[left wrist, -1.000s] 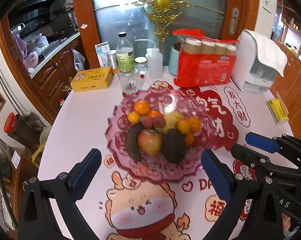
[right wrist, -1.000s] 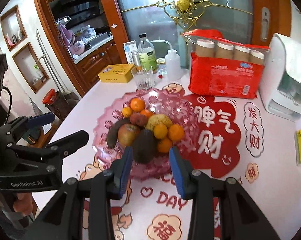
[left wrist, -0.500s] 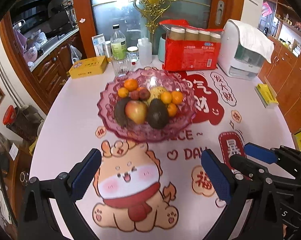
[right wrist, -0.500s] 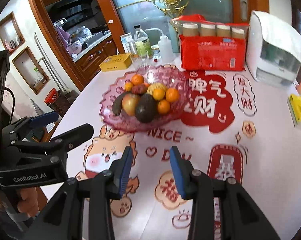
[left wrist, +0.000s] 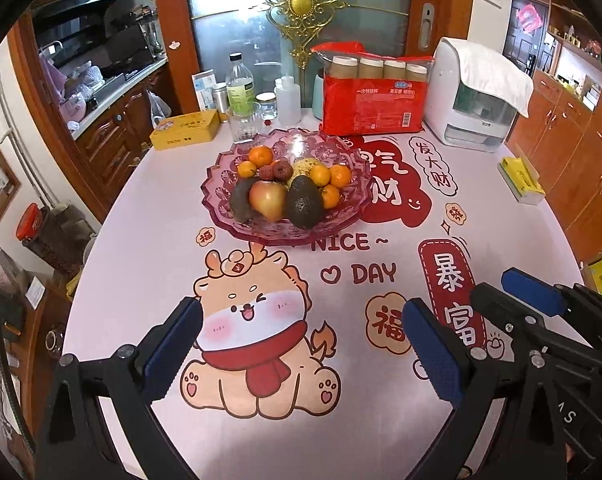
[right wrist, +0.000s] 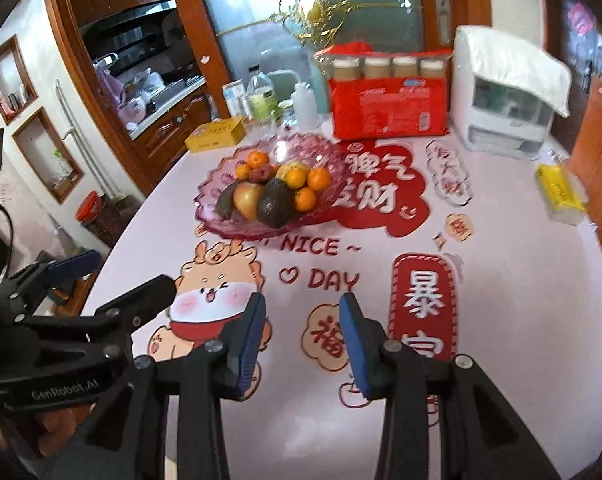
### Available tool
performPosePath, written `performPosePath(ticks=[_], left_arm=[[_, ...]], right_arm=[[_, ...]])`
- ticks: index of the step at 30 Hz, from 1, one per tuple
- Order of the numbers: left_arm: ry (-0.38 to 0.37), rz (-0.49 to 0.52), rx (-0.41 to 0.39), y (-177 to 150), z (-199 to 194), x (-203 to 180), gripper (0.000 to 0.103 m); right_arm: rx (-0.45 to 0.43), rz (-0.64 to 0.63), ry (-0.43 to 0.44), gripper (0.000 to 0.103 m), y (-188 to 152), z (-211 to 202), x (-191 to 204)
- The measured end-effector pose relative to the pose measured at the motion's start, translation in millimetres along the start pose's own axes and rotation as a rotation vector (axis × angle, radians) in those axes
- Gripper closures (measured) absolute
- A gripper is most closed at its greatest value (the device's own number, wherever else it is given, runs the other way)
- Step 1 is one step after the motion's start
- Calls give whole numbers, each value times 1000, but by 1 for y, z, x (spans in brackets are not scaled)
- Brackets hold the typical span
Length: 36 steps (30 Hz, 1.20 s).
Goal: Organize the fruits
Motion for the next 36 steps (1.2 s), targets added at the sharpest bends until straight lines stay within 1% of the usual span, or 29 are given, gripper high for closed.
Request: performPosePath(ticks=[10, 20, 36], left_arm=[[24, -31, -2, -5, -8, 1, 4], [26, -54, 12, -11, -9, 1, 4], [29, -53, 13, -15, -10, 0, 4]], right_arm=[[-11, -4, 11, 64, -3, -9, 1], [-16, -11, 21, 64, -7, -15, 3], [-18, -11, 23, 64, -9, -17, 3]])
Point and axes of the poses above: each gripper's, at about its wrist camera, not at the fingertips, and z roughly the way its jaws point, x to its left, y to its top, the point moved 3 cm from there along z, roughly the way its jaws point, and after that the axes turned 5 degrees about y, right-handed, at the moved point
